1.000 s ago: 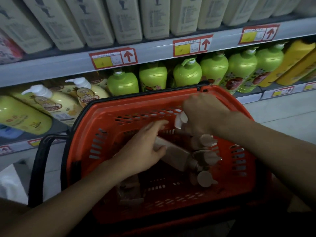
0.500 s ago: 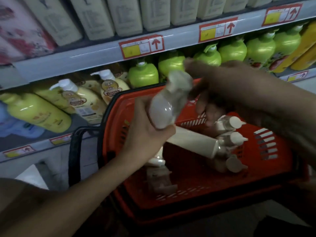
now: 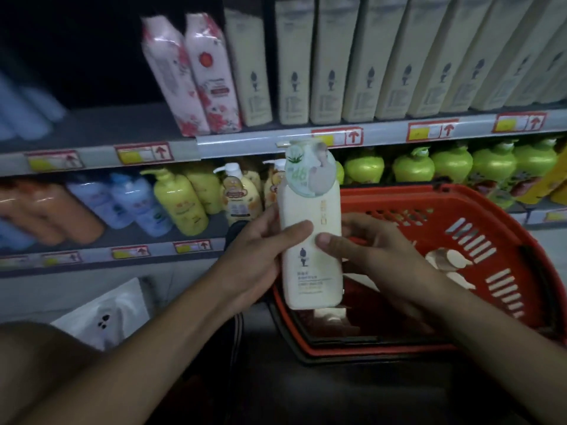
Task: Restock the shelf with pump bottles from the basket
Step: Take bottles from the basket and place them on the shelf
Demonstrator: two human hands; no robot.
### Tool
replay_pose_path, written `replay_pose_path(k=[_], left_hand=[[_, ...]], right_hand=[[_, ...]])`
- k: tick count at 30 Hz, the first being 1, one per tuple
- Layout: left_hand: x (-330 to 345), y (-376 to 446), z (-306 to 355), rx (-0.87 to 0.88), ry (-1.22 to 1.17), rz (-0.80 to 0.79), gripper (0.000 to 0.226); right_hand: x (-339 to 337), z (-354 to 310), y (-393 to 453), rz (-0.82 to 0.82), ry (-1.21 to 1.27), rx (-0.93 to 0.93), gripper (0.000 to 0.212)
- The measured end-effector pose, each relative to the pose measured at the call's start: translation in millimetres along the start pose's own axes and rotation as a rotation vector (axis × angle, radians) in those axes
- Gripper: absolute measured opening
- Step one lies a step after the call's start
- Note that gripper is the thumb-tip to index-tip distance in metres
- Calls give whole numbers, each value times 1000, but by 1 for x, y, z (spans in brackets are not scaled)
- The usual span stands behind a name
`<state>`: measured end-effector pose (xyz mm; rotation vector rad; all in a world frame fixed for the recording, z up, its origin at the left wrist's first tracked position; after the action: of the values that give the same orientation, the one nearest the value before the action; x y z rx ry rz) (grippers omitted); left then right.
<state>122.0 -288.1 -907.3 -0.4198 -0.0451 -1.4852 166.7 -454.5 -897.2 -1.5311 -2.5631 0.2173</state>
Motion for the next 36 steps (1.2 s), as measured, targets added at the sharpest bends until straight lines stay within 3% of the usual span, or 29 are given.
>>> replay_pose_path(k=[5, 9, 13, 19, 23, 27, 36], left_hand=[[-29, -25, 52, 27, 387, -90, 64], [-51, -46, 109, 199, 620, 76, 67], [-79, -69, 155, 355, 535, 279, 71], [-131, -105, 242, 518, 539, 401, 65], [-162, -113, 323, 678, 592, 460, 63], [-205, -94, 385, 835, 691, 553, 53], [-299, -25, 460, 842, 767, 736, 59]], right_hand=[[29, -28, -7, 37, 13, -83, 34], [60, -66, -3, 25, 72, -151, 46], [103, -109, 11, 27, 104, -218, 53], [198, -195, 41, 70, 57, -416, 45], [254, -264, 73, -69, 97, -541, 43], [301, -313, 123, -108, 16, -674, 43], [382, -363, 240, -115, -118, -785, 37]])
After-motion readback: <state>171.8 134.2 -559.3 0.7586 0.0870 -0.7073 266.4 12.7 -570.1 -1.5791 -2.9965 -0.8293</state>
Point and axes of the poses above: each hand's wrist, its own y-axis towards the middle knuckle, its own x-axis out of the palm, z = x × y, the point moved 3 cm from there along y, towards the middle knuckle, and after that the axes turned 4 degrees about y, right-handed, at the moved point
